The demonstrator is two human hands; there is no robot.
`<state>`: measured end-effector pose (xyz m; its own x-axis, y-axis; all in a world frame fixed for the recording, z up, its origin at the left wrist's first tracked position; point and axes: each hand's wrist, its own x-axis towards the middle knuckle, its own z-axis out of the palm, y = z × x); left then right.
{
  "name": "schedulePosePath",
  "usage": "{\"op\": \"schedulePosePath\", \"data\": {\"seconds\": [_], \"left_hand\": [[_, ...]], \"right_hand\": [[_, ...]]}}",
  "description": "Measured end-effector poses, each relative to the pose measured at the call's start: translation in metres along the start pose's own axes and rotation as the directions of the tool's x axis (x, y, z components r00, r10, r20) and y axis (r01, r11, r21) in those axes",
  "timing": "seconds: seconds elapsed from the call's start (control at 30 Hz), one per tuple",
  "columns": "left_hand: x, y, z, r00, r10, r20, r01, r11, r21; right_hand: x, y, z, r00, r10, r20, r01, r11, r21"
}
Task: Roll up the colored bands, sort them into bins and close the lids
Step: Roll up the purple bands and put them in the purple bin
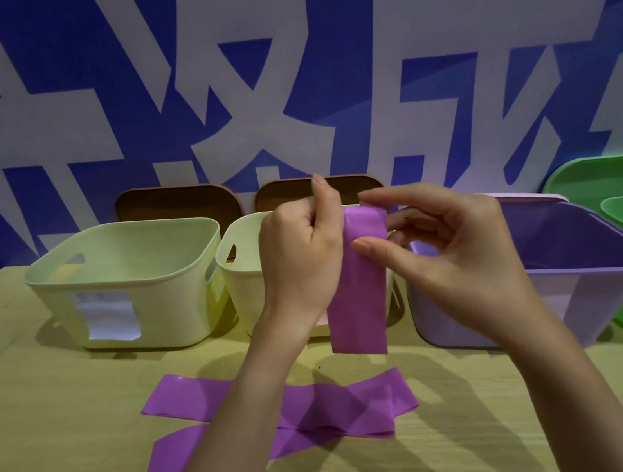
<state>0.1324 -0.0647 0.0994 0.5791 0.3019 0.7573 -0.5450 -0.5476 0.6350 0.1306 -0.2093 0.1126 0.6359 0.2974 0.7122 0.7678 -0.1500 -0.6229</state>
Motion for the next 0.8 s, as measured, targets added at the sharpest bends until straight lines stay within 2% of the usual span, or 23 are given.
{"op": "schedulePosePath", "data": {"seconds": [0.2,0.27,0.37,0.43,0.53,0.63,0.8], "left_hand": [[0.001,0.005,0.001,0.983,-0.172,0.060,0.176,0.982,-0.073],[0.000,0.006,0.001,0.983,-0.172,0.070,0.176,0.983,-0.051],[-0.002,0.003,0.001,1.000,0.009,0.029,-0.012,0.994,0.107],[-0.001,0.002,0.000,0.988,0.152,0.020,-0.152,0.965,0.212],[-0.001,-0.002,0.001,0.968,0.249,0.008,-0.242,0.931,0.274],[0.000,-0.005,0.001,0.981,0.192,-0.036,-0.179,0.957,0.227],[0.002,-0.002,0.000,0.999,-0.039,-0.030,0.040,0.999,0.037]], "right_hand": [[0.000,0.003,0.001,0.999,-0.019,-0.041,0.019,1.000,-0.020],[0.001,0.004,0.001,0.998,0.002,-0.057,-0.003,1.000,-0.014],[0.001,0.006,0.000,0.996,0.055,-0.068,-0.056,0.998,-0.010],[0.000,0.005,0.001,0.993,0.093,-0.076,-0.093,0.996,-0.001],[0.000,0.003,0.000,0.991,0.116,-0.063,-0.115,0.993,0.019],[-0.001,0.003,0.003,0.992,0.115,-0.043,-0.114,0.993,0.035],[-0.001,0.001,0.008,0.999,0.020,-0.031,-0.020,1.000,0.020]]}}
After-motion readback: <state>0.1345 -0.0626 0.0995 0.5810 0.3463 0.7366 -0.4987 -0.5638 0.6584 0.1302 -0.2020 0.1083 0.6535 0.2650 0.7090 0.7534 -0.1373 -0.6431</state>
